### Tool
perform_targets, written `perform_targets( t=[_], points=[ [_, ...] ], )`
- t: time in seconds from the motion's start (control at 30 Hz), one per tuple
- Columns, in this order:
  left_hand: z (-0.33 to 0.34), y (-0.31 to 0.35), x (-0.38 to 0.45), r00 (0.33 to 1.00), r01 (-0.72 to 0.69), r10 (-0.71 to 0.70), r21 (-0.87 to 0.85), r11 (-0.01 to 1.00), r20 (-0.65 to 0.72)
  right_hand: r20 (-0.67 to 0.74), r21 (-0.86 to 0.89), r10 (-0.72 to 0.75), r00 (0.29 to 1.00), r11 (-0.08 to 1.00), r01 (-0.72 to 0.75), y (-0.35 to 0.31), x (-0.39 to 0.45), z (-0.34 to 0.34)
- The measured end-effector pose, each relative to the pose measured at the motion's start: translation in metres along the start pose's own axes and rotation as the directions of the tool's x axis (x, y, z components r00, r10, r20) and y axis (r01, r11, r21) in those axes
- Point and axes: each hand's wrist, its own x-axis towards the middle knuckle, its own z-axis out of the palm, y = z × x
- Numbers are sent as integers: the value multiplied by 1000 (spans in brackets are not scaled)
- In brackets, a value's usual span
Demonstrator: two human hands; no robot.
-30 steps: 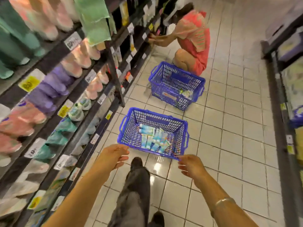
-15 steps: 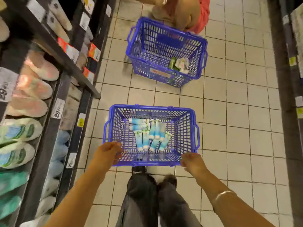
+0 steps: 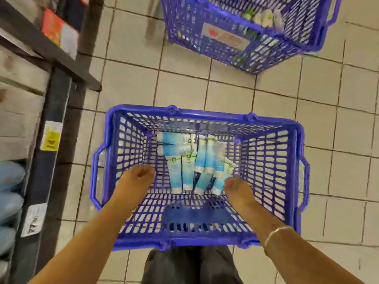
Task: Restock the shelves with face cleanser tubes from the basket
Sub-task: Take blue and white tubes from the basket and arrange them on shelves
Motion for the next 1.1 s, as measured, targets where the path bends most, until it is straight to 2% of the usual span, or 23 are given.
perform_targets(
  t=[0.1, 0.23, 0.4, 0.47, 0.57, 0.7, 0.8, 0.9, 1.0, 1.1],
  points=[
    [19, -9, 45, 997, -17, 27, 146, 989, -66, -52, 6, 6, 999, 1000, -5, 3, 51, 24],
    [48, -25, 94, 993, -76, 98, 301, 951, -59, -136, 70, -42, 990, 996, 52, 7, 105, 48],
    [85, -39, 147, 963, -217, 264, 436, 873, -49, -162, -20, -99, 982, 995, 97, 9, 149, 65],
    [97, -41, 160, 945, -281, 326, 570, 772, 25, -183, -49, -102, 978, 994, 95, 6, 157, 69],
    [112, -43, 171, 929, -308, 351, 781, 544, 122, -220, -49, -41, 975, 998, 31, 0, 162, 74],
    [120, -42, 177, 948, -230, 305, 865, 446, 95, -254, -47, -11, 967, 999, -1, -5, 161, 77],
    [118, -45, 176, 967, -205, 235, 840, 502, 95, -199, -120, -67, 978, 992, 44, -4, 156, 81],
    [113, -53, 175, 980, -200, 144, 744, 638, 140, -71, 2, -93, 993, 996, 93, 0, 148, 91],
    [105, -60, 171, 978, -201, 118, 624, 755, 172, -34, 73, -112, 993, 991, 115, 7, 146, 98],
    [94, -64, 154, 981, -121, 35, 467, 876, 189, 27, 198, -27, 999, 980, 21, 17, 136, 96]
  ],
)
